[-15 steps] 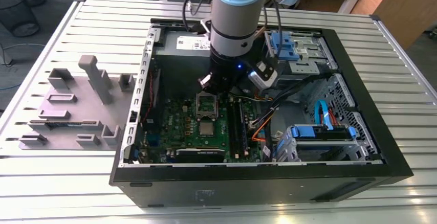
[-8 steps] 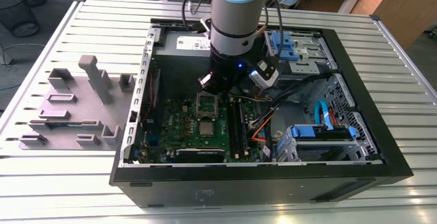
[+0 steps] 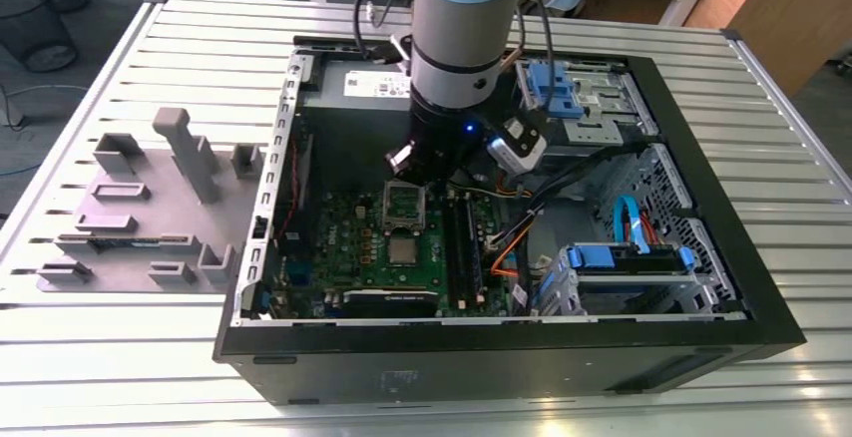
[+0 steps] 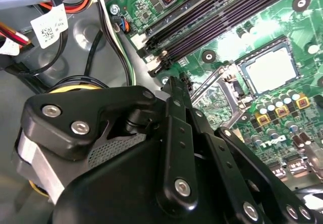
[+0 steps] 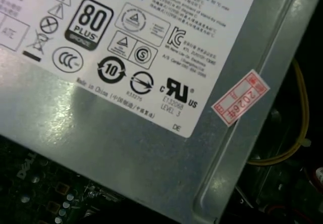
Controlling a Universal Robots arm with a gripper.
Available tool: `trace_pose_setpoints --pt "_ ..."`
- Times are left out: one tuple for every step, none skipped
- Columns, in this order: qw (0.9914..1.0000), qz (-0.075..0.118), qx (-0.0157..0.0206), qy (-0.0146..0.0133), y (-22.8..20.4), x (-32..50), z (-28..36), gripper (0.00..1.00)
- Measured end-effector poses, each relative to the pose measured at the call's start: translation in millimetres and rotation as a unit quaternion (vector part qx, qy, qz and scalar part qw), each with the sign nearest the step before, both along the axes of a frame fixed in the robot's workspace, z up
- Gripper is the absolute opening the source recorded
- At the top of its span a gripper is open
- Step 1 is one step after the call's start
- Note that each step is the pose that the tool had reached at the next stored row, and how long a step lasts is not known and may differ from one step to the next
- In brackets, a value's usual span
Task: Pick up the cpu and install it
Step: 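Close the cpu cover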
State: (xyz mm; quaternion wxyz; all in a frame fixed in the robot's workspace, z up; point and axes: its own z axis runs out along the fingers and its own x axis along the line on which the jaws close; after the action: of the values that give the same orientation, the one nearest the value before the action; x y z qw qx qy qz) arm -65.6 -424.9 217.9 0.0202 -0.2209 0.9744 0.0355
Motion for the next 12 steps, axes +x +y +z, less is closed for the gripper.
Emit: trace_pose_setpoints --pt "1.0 0.0 0.0 0.0 -0.5 0.0 1.1 0.11" --pt "1.0 0.0 0.0001 0.0 -1.0 0.0 1.9 0.11" --pt "1.0 0.0 0.0002 -0.0001 -1.3 0.0 2.1 0.11" --pt "1.0 0.0 0.0002 0.0 -1.3 0.0 2.1 0.11" --pt "1.0 0.0 0.0002 0.0 -1.3 0.0 2.1 0.11" --pt "1.0 0.0 0.0001 0.0 -1.4 0.0 2.2 0.11" --pt "1.0 0.0 0.0001 0.0 -1.5 0.0 2.2 0.11" --pt "1.0 0.0 0.0001 0.0 -1.6 0.0 2.2 0.11" --pt "1.0 0.0 0.0001 0.0 -1.6 0.0 2.2 0.11" --pt "1.0 0.001 0.0001 0.0 -1.6 0.0 2.2 0.11" --pt "1.0 0.003 0.0001 0.0 -1.6 0.0 2.2 0.11" --pt "0.99998 0.006 -0.0001 0.0 -1.6 0.0 2.2 0.11"
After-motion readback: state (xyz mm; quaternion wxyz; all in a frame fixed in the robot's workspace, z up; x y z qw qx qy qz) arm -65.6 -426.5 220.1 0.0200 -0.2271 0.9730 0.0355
